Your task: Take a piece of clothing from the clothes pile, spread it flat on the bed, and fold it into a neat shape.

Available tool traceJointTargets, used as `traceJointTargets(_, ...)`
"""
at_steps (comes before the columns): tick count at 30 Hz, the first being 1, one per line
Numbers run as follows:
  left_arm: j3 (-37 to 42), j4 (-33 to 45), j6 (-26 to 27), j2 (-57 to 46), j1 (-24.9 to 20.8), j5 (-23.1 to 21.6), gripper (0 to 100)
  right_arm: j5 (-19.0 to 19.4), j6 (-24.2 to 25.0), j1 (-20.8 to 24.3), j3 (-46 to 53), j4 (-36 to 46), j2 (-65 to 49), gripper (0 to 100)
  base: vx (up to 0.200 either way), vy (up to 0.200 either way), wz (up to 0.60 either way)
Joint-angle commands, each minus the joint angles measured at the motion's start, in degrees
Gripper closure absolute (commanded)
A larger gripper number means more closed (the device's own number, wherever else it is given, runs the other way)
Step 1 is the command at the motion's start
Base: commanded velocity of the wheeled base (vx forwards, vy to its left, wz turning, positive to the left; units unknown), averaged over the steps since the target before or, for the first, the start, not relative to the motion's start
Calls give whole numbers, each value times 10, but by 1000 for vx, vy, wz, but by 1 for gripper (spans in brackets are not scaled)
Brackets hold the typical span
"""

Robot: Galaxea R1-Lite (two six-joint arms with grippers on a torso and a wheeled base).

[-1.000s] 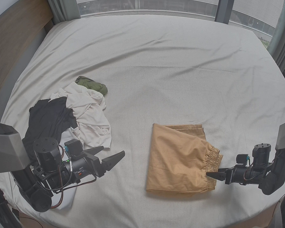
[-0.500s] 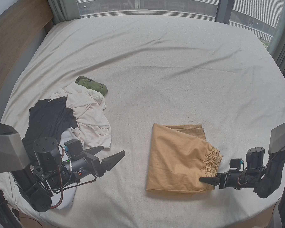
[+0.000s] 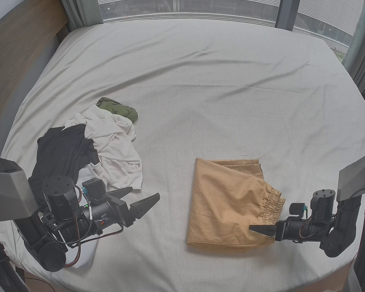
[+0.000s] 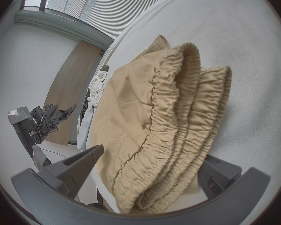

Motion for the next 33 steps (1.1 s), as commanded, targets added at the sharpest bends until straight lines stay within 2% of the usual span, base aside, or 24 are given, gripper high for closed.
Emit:
traceJointTargets(1,0,0,0,0,0,0,0,0,1,4,1,0,17,0,0,0,0)
traceJointTargets(15,0,0,0,0,-1,0,0,0,1,7,0,-1,17,0,0,0,0)
traceJointTargets(16,0,0,0,1,-1,0,0,-1,1,7,0,-1,17,100,0,0,0)
traceJointTargets(33,0,0,0,0,0,0,0,1,2,16,2,-1,10,100,0,0,0)
